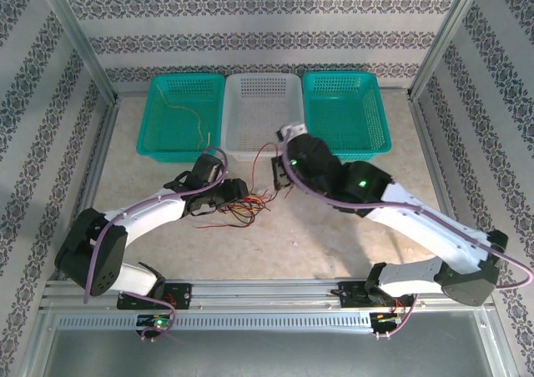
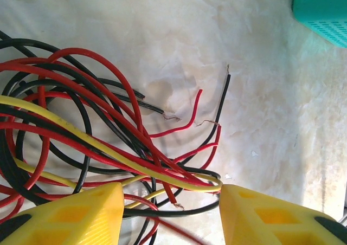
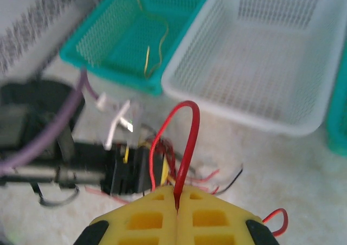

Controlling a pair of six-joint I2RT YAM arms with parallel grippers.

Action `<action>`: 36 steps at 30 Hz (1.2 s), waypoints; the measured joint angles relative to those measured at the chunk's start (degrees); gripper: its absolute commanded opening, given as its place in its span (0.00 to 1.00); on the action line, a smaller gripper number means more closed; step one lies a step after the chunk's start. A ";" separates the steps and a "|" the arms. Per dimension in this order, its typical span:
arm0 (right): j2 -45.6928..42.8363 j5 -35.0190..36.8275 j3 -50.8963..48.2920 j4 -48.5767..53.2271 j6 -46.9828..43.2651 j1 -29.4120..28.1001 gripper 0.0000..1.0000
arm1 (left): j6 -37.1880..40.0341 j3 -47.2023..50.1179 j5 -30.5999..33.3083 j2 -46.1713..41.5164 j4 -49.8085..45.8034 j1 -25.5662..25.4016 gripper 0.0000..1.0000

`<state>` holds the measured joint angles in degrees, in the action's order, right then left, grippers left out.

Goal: Untangle the cables

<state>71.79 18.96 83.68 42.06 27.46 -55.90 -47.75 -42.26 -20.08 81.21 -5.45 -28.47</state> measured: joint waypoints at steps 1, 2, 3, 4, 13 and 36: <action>-0.55 0.48 2.16 0.63 -0.57 1.22 0.00 | 0.11 0.00 0.04 0.33 0.00 0.00 0.48; -0.90 0.70 4.55 1.49 -0.98 2.78 0.00 | 0.13 0.00 0.07 0.79 0.09 0.00 0.47; -1.18 0.79 6.34 1.95 -1.46 4.09 0.00 | 0.09 0.02 0.15 1.16 0.28 0.00 0.47; -1.46 0.98 8.33 2.29 -2.10 5.66 0.00 | 0.04 0.02 0.15 1.64 0.66 0.00 0.46; 2.86 -2.49 25.33 6.43 -6.58 27.76 0.00 | 0.24 -0.22 0.85 0.50 -0.44 -0.04 0.51; 43.12 -16.50 44.35 12.94 -6.60 49.92 0.54 | 6.43 -11.67 7.37 -11.34 -18.97 -0.04 0.64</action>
<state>114.91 2.46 128.03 55.00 20.86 -5.98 -41.32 -53.93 -12.71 69.87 -24.43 -28.51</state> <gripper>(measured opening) 0.525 0.641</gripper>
